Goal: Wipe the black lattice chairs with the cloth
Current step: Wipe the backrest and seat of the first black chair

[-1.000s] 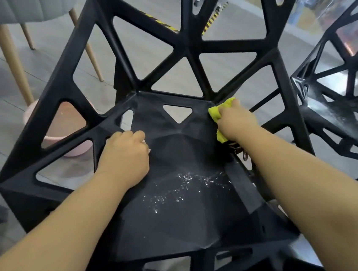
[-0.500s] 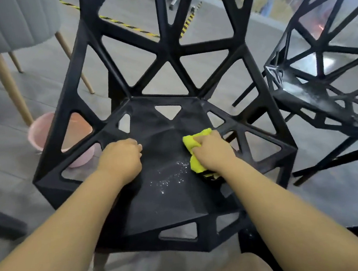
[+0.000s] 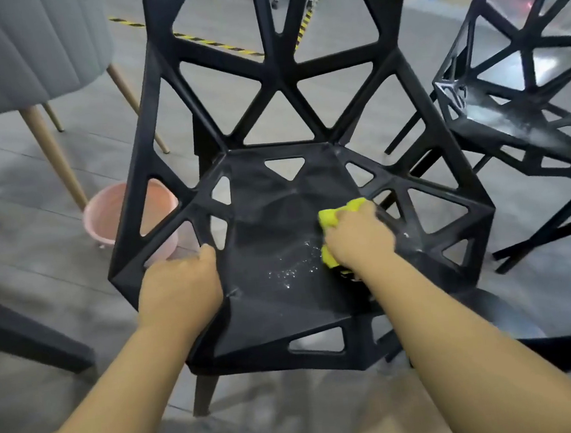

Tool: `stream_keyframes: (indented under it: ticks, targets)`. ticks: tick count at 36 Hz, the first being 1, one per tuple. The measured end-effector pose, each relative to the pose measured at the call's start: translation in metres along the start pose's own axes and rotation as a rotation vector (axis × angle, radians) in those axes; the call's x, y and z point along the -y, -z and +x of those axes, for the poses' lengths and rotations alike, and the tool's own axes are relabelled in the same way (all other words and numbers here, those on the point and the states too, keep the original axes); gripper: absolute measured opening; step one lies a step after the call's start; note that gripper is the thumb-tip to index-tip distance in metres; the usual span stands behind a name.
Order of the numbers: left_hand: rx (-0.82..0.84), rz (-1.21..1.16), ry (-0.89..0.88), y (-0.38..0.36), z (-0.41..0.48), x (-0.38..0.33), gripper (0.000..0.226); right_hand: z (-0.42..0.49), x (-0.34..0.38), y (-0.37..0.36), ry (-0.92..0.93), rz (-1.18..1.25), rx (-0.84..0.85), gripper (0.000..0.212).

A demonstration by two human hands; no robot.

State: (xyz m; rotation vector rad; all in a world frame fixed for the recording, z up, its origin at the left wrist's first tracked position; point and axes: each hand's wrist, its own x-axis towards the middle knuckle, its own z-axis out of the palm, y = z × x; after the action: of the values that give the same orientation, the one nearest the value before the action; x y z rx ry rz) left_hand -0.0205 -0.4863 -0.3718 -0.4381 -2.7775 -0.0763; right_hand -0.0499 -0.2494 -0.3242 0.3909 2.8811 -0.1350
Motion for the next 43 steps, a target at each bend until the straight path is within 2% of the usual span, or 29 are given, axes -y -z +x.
stream_keyframes:
  ticks: [4,8,10,13,15,17,21,24,29,31,35,37,43]
  targets:
    - [0.048,-0.050,0.048,0.006,0.001,-0.001,0.031,-0.022,0.052,-0.009,0.290,0.093,0.074,0.033]
    - [-0.015,-0.026,-0.048,0.010,-0.005,0.005,0.026,-0.026,0.040,-0.016,0.456,0.080,0.156,0.039]
    - [-0.025,-0.019,-0.072,0.014,-0.008,0.011,0.027,-0.018,0.018,-0.013,0.432,0.055,0.161,0.041]
    - [-0.024,-0.025,-0.114,0.021,-0.015,0.018,0.018,-0.002,-0.009,-0.004,0.218,0.043,0.096,0.040]
    - [-0.050,-0.015,-0.095,0.021,-0.023,0.021,0.014,0.005,-0.013,0.002,0.095,0.039,0.053,0.038]
    - [-0.111,-0.008,-0.058,0.017,-0.030,0.024,0.013,0.005,-0.002,0.006,0.068,-0.010,0.024,0.033]
    - [-0.225,-0.036,-0.021,0.010,-0.035,0.028,0.013,-0.009,0.052,-0.003,0.229,0.049,0.032,0.032]
    - [-0.247,-0.072,-0.027,0.008,-0.040,0.032,0.009,-0.029,0.088,-0.022,0.407,0.138,0.049,0.035]
    - [-0.232,-0.091,-0.068,0.009,-0.043,0.038,0.012,-0.028,0.061,-0.021,0.604,0.128,0.112,0.041]
    - [-0.232,-0.096,-0.065,0.008,-0.043,0.038,0.012,-0.016,0.041,-0.018,0.601,0.084,0.129,0.041]
    - [-0.257,-0.123,-0.026,0.003,-0.042,0.034,0.012,0.005,0.033,-0.019,0.357,0.045,0.011,0.040]
    - [-0.269,-0.135,-0.005,0.002,-0.041,0.032,0.012,0.010,0.047,-0.022,0.295,0.025,-0.028,0.038]
    - [-0.270,-0.137,0.015,0.003,-0.040,0.031,0.015,-0.008,0.096,-0.030,0.433,0.108,-0.028,0.039]
